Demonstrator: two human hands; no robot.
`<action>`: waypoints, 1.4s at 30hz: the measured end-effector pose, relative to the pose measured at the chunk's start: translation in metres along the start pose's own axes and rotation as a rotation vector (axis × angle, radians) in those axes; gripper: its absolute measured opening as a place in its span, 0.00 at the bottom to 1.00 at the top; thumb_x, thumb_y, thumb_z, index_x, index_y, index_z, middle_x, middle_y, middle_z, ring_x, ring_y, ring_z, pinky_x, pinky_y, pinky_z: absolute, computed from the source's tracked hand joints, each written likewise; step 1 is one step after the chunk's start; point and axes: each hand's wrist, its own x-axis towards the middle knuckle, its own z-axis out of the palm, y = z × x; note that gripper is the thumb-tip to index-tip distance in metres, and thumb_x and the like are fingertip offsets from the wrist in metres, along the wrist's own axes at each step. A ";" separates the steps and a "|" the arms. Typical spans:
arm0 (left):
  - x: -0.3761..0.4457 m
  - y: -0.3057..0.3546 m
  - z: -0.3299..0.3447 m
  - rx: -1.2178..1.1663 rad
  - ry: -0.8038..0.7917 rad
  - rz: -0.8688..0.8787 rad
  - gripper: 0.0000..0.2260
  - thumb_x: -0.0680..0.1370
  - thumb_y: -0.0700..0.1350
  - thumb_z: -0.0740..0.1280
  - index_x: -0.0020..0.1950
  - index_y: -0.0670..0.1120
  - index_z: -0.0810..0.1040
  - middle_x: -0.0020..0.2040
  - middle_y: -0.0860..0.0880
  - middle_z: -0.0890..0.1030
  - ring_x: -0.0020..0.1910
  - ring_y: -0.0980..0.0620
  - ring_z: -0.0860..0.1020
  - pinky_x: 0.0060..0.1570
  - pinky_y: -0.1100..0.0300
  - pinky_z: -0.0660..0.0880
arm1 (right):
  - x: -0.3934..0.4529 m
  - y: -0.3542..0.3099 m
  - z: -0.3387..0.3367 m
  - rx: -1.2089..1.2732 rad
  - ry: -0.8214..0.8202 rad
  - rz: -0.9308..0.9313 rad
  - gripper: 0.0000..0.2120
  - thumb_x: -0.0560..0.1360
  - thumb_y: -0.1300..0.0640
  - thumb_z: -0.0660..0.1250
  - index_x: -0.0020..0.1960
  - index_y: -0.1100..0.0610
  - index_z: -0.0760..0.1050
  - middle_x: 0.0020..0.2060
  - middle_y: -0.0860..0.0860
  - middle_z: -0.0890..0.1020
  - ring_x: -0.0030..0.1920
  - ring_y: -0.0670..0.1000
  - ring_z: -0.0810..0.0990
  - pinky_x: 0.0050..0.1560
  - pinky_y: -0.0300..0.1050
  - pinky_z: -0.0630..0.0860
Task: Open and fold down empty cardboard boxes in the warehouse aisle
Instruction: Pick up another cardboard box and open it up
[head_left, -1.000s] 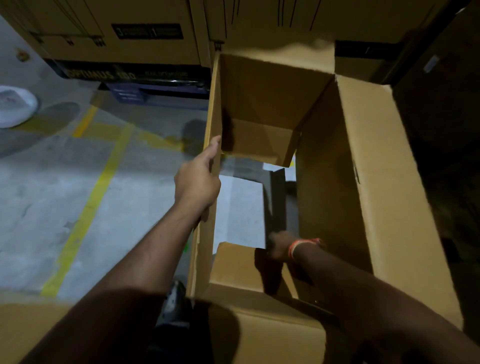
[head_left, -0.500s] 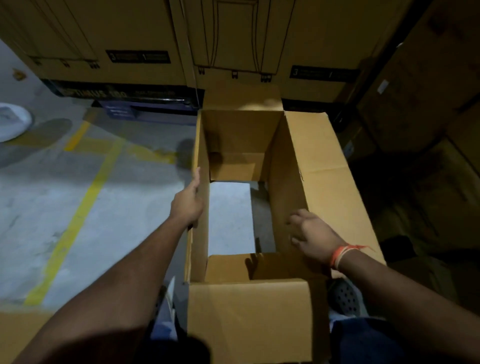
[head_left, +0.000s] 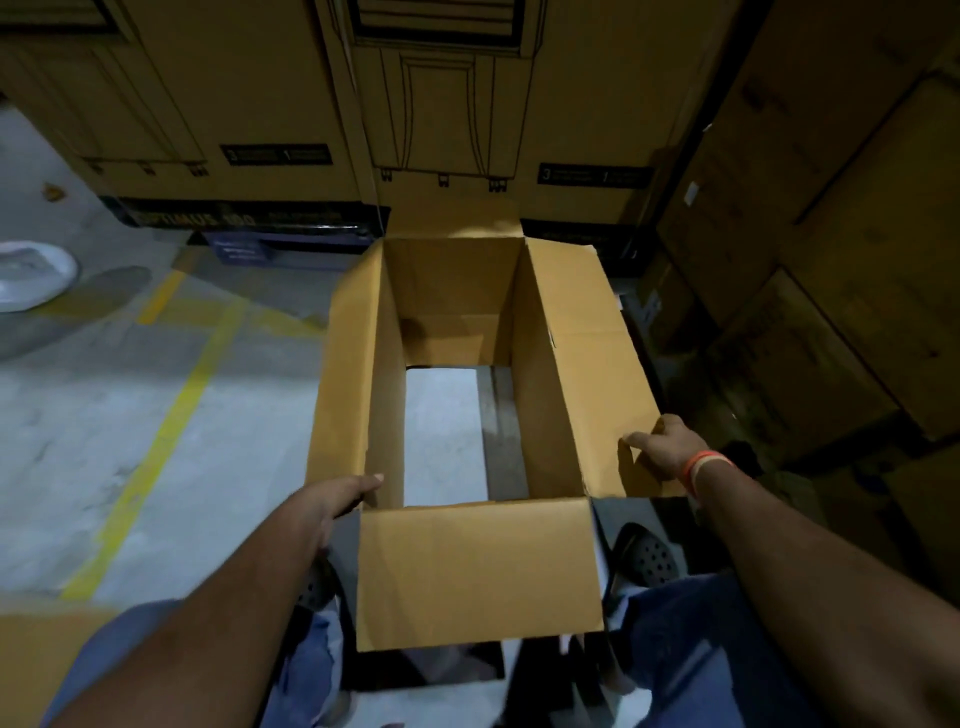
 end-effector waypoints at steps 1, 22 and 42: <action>0.000 -0.004 0.002 -0.027 -0.041 -0.011 0.33 0.78 0.57 0.72 0.76 0.41 0.68 0.78 0.39 0.65 0.74 0.35 0.66 0.69 0.38 0.64 | -0.002 -0.001 0.000 0.007 -0.002 -0.002 0.34 0.76 0.46 0.71 0.76 0.56 0.62 0.68 0.60 0.74 0.65 0.64 0.74 0.66 0.57 0.73; -0.020 -0.008 0.012 -0.685 -0.057 0.106 0.08 0.83 0.43 0.66 0.53 0.37 0.78 0.33 0.41 0.84 0.32 0.43 0.82 0.23 0.54 0.79 | -0.041 -0.007 -0.029 0.189 0.191 -0.130 0.22 0.70 0.62 0.78 0.62 0.60 0.78 0.56 0.56 0.83 0.52 0.57 0.80 0.61 0.54 0.77; -0.008 0.004 -0.047 -0.778 -0.072 0.074 0.25 0.84 0.58 0.60 0.78 0.49 0.67 0.76 0.48 0.70 0.63 0.38 0.79 0.65 0.22 0.62 | -0.064 -0.011 0.003 0.676 0.201 -0.032 0.09 0.71 0.64 0.75 0.51 0.63 0.82 0.44 0.58 0.84 0.40 0.57 0.81 0.47 0.53 0.80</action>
